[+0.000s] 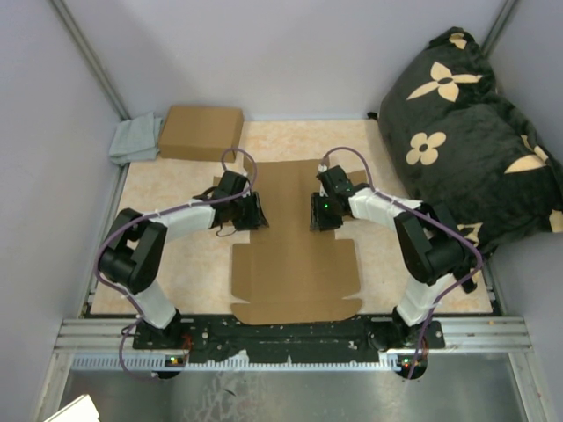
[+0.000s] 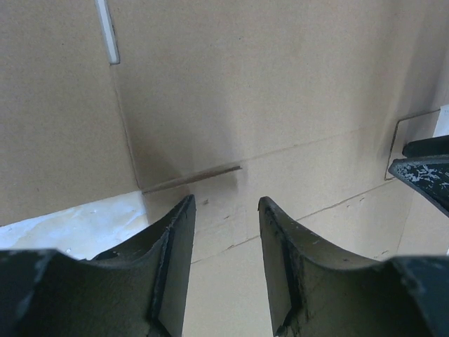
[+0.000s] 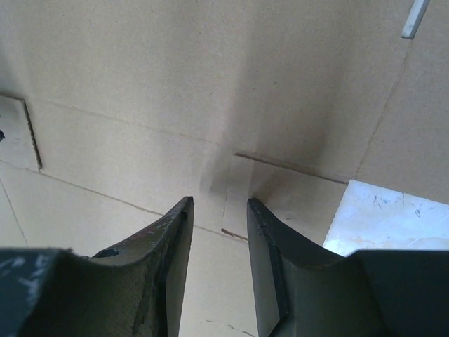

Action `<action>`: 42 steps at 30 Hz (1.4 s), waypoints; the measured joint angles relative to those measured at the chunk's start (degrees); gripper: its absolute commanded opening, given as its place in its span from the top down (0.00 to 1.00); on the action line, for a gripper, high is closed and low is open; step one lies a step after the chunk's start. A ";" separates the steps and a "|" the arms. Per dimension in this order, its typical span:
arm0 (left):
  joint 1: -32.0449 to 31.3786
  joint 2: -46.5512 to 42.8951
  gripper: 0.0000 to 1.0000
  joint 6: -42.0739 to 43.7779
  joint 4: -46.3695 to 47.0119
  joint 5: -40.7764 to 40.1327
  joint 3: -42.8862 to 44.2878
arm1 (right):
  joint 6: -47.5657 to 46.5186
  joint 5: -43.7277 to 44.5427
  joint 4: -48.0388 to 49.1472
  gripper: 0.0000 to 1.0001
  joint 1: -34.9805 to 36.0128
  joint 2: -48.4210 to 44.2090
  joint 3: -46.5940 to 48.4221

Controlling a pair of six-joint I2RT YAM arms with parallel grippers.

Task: Fold the paper box

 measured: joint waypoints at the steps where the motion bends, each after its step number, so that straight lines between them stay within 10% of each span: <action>1: 0.00 -0.15 0.50 0.02 -0.31 0.00 0.09 | 0.02 0.17 -0.09 0.60 0.04 -0.13 0.02; 19: 1.70 -2.32 0.44 5.75 -13.00 -9.07 16.15 | -3.87 12.90 -12.81 0.36 -2.14 -5.55 12.96; 42: 11.52 32.70 0.49 11.43 -18.88 -11.91 58.90 | -8.70 13.88 -17.92 0.40 -11.43 32.15 57.24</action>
